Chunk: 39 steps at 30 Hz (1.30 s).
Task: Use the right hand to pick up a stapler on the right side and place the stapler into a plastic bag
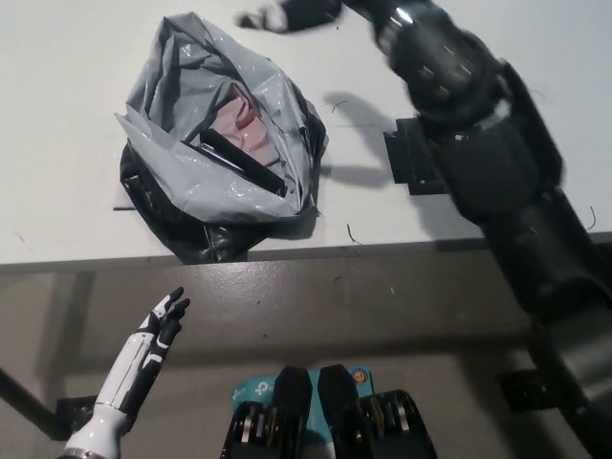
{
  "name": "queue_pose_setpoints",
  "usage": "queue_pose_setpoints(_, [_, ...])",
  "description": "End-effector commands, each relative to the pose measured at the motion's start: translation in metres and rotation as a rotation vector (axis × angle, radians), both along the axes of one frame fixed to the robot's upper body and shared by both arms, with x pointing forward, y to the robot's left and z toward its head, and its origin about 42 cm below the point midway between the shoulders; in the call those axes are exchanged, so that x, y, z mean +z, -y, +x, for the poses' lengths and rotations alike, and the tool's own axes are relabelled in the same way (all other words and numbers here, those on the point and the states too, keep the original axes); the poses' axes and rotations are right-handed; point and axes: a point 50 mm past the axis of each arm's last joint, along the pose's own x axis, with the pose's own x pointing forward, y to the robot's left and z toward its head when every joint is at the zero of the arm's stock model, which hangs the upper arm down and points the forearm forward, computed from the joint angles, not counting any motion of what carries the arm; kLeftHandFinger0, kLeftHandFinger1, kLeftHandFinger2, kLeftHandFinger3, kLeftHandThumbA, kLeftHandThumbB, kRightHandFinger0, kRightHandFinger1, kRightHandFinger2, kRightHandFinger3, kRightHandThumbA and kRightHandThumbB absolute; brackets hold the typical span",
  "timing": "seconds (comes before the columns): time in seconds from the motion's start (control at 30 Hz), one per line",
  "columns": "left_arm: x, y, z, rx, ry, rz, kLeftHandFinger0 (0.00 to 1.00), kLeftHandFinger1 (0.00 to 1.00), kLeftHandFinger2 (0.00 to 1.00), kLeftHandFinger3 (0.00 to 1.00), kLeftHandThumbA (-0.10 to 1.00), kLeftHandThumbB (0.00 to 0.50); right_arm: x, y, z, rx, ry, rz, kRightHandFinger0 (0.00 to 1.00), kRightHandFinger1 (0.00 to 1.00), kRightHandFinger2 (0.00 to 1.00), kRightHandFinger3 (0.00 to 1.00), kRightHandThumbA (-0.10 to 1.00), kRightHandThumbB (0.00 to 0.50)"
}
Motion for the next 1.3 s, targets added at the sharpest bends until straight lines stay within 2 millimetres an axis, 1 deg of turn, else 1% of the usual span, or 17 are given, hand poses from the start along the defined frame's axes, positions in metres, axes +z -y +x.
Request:
queue_pose_setpoints(0.0, [0.032, -0.003, 0.034, -0.007, 0.122, 0.012, 1.0, 1.0, 1.0, 1.0, 1.0, 0.273, 0.039, 0.175, -0.182, 0.094, 0.419, 0.201, 1.0, 1.0, 1.0, 1.0, 1.0, 0.393])
queue_pose_setpoints(0.03, [0.031, -0.003, 0.033, -0.007, 0.113, 0.007, 1.0, 1.0, 1.0, 1.0, 1.0, 0.26, 0.017, 0.178, -0.192, 0.097, 0.388, 0.238, 1.0, 1.0, 1.0, 1.0, 1.0, 0.37])
queue_pose_setpoints(0.07, [0.029, -0.002, 0.033, -0.002, 0.108, -0.001, 1.0, 1.0, 1.0, 1.0, 1.0, 0.253, -0.024, 0.171, -0.216, 0.112, 0.319, 0.328, 1.0, 1.0, 1.0, 1.0, 1.0, 0.363])
queue_pose_setpoints(0.13, [0.028, -0.001, 0.033, -0.001, 0.105, -0.005, 1.0, 1.0, 1.0, 1.0, 1.0, 0.266, -0.045, 0.164, -0.235, 0.128, 0.282, 0.388, 1.0, 1.0, 1.0, 1.0, 1.0, 0.377])
queue_pose_setpoints(0.23, [0.027, 0.0, 0.033, -0.007, 0.1, -0.004, 1.0, 1.0, 1.0, 1.0, 1.0, 0.276, -0.057, 0.156, -0.25, 0.16, 0.284, 0.41, 1.0, 1.0, 1.0, 1.0, 1.0, 0.388])
queue_pose_setpoints(0.33, [0.026, 0.001, 0.035, -0.01, 0.099, 0.001, 1.0, 1.0, 1.0, 1.0, 1.0, 0.268, -0.062, 0.144, -0.263, 0.209, 0.292, 0.449, 1.0, 1.0, 1.0, 1.0, 1.0, 0.455])
queue_pose_setpoints(0.53, [0.026, 0.0, 0.035, -0.024, 0.087, 0.004, 1.0, 1.0, 1.0, 1.0, 1.0, 0.275, -0.073, 0.124, -0.279, 0.254, 0.3, 0.506, 1.0, 1.0, 1.0, 1.0, 1.0, 0.419])
queue_pose_setpoints(0.63, [0.024, 0.0, 0.033, -0.026, 0.083, 0.009, 1.0, 1.0, 1.0, 1.0, 1.0, 0.261, -0.09, 0.114, -0.276, 0.252, 0.273, 0.529, 1.0, 1.0, 1.0, 1.0, 1.0, 0.403])
queue_pose_setpoints(0.67, [0.022, 0.0, 0.031, -0.027, 0.078, 0.008, 1.0, 1.0, 1.0, 1.0, 1.0, 0.26, -0.099, 0.111, -0.274, 0.243, 0.257, 0.537, 1.0, 1.0, 1.0, 1.0, 1.0, 0.377])
queue_pose_setpoints(0.7, [0.021, 0.0, 0.028, -0.029, 0.071, 0.008, 1.0, 1.0, 1.0, 1.0, 1.0, 0.257, -0.114, 0.105, -0.269, 0.218, 0.229, 0.537, 1.0, 1.0, 1.0, 1.0, 1.0, 0.341])
queue_pose_setpoints(0.77, [0.017, 0.001, 0.025, -0.04, 0.064, 0.007, 1.0, 1.0, 1.0, 1.0, 1.0, 0.245, -0.146, 0.099, -0.259, 0.142, 0.129, 0.522, 1.0, 1.0, 1.0, 1.0, 1.0, 0.31])
queue_pose_setpoints(0.87, [0.013, 0.002, 0.021, -0.045, 0.056, 0.008, 1.0, 1.0, 1.0, 1.0, 1.0, 0.245, -0.173, 0.098, -0.251, 0.098, 0.017, 0.524, 1.0, 1.0, 1.0, 1.0, 1.0, 0.322])
queue_pose_setpoints(0.9, [0.012, 0.002, 0.019, -0.046, 0.048, 0.009, 1.0, 1.0, 1.0, 1.0, 1.0, 0.252, -0.193, 0.097, -0.241, 0.074, -0.044, 0.532, 1.0, 1.0, 1.0, 1.0, 0.95, 0.3])
queue_pose_setpoints(0.93, [0.011, 0.002, 0.018, -0.05, 0.045, 0.007, 1.0, 1.0, 1.0, 1.0, 1.0, 0.252, -0.206, 0.098, -0.235, 0.046, -0.078, 0.527, 1.0, 1.0, 1.0, 1.0, 0.93, 0.305])
queue_pose_setpoints(1.07, [0.008, 0.003, 0.016, -0.058, 0.049, 0.007, 1.0, 1.0, 1.0, 1.0, 1.0, 0.238, -0.244, 0.106, -0.219, -0.055, -0.161, 0.488, 1.0, 1.0, 1.0, 1.0, 0.9, 0.339])
queue_pose_setpoints(1.1, [0.008, 0.003, 0.016, -0.059, 0.048, 0.005, 1.0, 1.0, 1.0, 1.0, 1.0, 0.239, -0.246, 0.106, -0.218, -0.06, -0.168, 0.488, 1.0, 1.0, 1.0, 1.0, 0.9, 0.338])
queue_pose_setpoints(1.27, [0.004, 0.002, 0.01, -0.056, 0.036, 0.006, 1.0, 1.0, 1.0, 1.0, 1.0, 0.252, -0.282, 0.113, -0.21, -0.1, -0.254, 0.44, 1.0, 1.0, 1.0, 1.0, 0.83, 0.278])
